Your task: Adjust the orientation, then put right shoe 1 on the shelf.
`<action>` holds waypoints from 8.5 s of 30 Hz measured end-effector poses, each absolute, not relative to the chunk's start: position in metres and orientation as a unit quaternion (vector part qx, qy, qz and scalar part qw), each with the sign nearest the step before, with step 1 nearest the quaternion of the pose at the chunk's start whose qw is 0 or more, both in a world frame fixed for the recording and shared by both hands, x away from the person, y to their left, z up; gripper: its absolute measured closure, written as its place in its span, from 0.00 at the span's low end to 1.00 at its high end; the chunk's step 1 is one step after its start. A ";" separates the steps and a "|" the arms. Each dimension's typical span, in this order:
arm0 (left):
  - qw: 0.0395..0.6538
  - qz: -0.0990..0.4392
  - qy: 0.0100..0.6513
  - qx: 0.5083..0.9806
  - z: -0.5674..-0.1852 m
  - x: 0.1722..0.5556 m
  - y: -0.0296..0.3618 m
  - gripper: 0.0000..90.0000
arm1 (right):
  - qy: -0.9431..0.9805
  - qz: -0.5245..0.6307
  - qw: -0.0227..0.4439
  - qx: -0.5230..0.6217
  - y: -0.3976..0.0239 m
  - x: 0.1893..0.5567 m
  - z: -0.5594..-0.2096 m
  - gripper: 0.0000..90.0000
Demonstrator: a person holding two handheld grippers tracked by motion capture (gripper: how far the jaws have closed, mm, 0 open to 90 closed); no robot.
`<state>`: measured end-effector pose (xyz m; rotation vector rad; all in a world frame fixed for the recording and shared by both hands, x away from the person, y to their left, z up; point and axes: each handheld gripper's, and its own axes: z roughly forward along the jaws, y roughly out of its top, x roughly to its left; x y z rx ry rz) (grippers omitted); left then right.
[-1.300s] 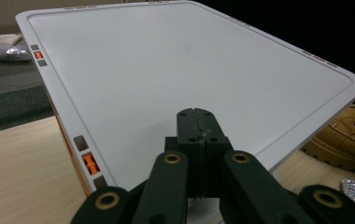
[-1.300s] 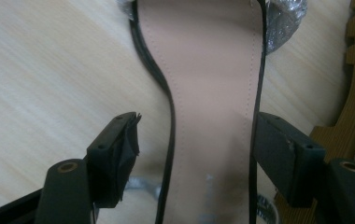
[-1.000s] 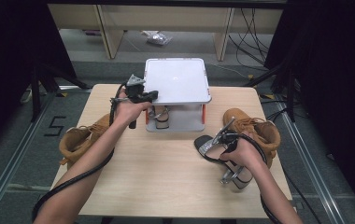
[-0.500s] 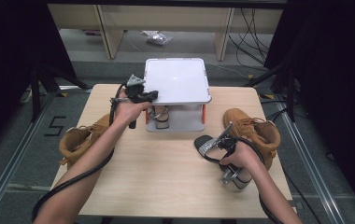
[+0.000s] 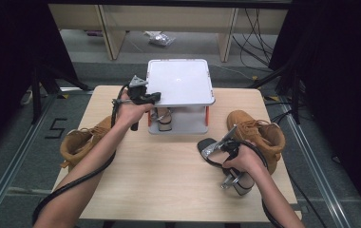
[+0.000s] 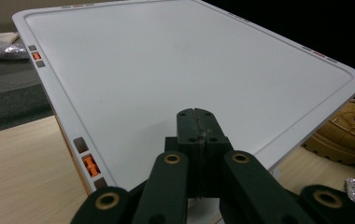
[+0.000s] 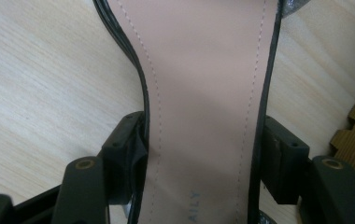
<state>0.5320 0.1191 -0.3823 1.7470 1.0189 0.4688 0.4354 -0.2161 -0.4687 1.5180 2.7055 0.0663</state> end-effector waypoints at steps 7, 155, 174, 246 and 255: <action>0.508 0.196 0.422 0.725 -0.383 0.532 0.119 0.99 | 0.870 0.016 0.028 0.493 -0.212 0.435 -0.477 0.46; 0.503 0.190 0.425 0.729 -0.381 0.532 0.120 1.00 | 0.793 0.259 0.026 0.551 -0.177 0.389 -0.430 1.00; 0.501 0.186 0.426 0.730 -0.380 0.532 0.120 1.00 | 0.811 0.215 0.021 0.543 -0.156 0.397 -0.463 1.00; 0.502 0.184 0.424 0.731 -0.379 0.532 0.120 1.00 | 0.800 0.249 0.102 0.536 -0.099 0.475 -0.436 1.00; 0.500 0.185 0.421 0.734 -0.379 0.532 0.120 1.00 | 0.796 0.251 0.122 0.537 -0.098 0.482 -0.438 1.00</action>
